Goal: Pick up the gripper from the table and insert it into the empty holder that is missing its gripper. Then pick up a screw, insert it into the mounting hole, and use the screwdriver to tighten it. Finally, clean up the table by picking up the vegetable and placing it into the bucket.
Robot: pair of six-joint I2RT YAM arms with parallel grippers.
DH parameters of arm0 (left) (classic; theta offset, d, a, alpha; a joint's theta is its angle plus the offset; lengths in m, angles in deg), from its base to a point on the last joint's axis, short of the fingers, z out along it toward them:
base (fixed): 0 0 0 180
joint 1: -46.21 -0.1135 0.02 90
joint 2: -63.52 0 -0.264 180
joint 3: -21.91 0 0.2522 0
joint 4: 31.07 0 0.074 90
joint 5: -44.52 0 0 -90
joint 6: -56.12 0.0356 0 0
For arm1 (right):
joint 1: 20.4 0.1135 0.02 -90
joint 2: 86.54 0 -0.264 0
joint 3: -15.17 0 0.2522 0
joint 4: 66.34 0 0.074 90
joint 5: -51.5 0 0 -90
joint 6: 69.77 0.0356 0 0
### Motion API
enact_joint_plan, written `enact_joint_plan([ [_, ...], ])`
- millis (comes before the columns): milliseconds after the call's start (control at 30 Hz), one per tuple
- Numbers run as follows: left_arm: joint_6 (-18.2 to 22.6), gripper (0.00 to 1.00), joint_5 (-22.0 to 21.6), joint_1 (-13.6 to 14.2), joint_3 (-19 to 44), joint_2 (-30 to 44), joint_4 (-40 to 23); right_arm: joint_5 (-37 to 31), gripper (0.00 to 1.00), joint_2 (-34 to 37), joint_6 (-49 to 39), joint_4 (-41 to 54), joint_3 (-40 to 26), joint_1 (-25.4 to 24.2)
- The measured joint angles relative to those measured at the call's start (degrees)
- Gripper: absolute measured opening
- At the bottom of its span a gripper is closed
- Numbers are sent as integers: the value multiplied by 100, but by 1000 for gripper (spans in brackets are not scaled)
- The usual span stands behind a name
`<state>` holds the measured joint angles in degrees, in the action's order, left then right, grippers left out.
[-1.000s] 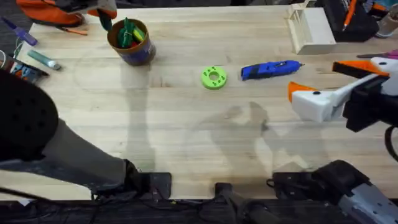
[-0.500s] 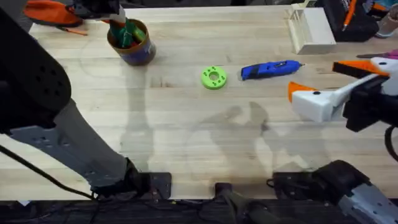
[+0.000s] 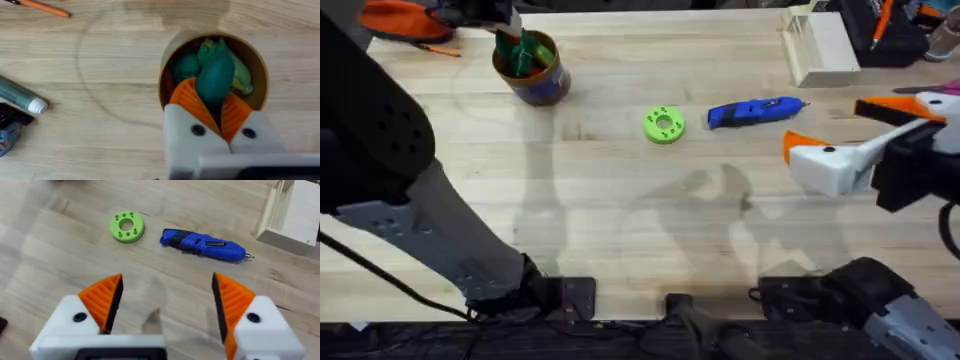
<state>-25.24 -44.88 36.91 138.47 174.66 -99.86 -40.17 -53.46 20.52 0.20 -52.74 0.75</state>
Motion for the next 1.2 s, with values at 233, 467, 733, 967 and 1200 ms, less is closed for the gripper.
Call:
enact_joint_plan([
  [233, 37, 28, 0, 0, 0, 231, -1, -2, 980, 1, 0, 0, 0, 0],
  [467, 71, 98, -2, 0, -2, 270, -1, 0, 980, 0, 0, 0, 0, 0],
  [733, 79, 984, -2, 0, -2, 270, 2, -2, 980, 0, 0, 0, 0, 0],
  [967, 76, 985, -4, 0, 0, 270, -116, -2, 980, 0, 0, 0, 0, 0],
  [1200, 52, 987, -4, 0, 451, 246, -756, -1, 980, 1, 0, 0, 0, 0],
])
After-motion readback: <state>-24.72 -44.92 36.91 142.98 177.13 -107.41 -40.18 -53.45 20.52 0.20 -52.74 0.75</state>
